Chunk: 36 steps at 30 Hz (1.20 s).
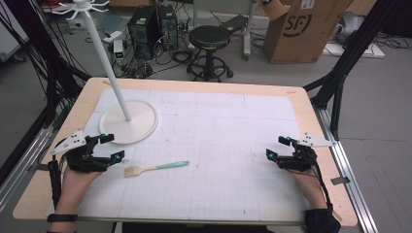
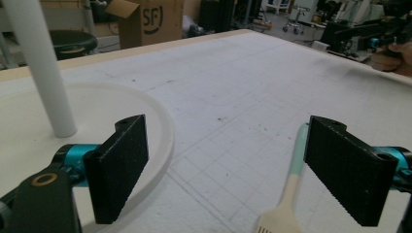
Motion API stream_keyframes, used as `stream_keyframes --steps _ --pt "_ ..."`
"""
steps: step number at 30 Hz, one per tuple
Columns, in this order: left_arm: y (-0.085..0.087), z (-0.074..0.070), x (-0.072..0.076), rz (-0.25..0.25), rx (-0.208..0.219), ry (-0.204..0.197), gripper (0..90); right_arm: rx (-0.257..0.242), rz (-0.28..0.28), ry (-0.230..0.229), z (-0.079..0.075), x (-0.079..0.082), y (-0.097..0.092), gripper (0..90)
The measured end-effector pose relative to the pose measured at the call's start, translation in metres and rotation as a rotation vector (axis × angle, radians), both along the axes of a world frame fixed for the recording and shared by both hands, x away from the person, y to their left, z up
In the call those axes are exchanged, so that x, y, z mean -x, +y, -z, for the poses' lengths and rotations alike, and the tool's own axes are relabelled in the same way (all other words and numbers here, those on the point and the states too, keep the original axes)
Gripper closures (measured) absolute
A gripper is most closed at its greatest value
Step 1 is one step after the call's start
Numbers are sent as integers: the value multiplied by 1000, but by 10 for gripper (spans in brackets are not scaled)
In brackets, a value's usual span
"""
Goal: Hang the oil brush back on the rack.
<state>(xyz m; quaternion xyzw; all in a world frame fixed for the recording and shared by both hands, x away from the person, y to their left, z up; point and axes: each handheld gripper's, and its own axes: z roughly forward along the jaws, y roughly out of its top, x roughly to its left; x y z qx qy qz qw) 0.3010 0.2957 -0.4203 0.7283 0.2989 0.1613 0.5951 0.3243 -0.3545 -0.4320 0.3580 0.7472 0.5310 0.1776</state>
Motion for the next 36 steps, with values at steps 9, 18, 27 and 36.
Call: stream_keyframes --steps 9,18,27,36 --pt "-22 7 -4 105 -55 19 187 8 5 3 0 0 -1 167" --pt "-44 16 -7 170 -123 56 184 11 11 7 1 1 -3 168" --pt "-65 25 -9 230 -197 88 189 9 7 10 1 2 -3 167" --pt "-75 28 -8 262 -281 83 358 9 6 11 1 1 -3 167"
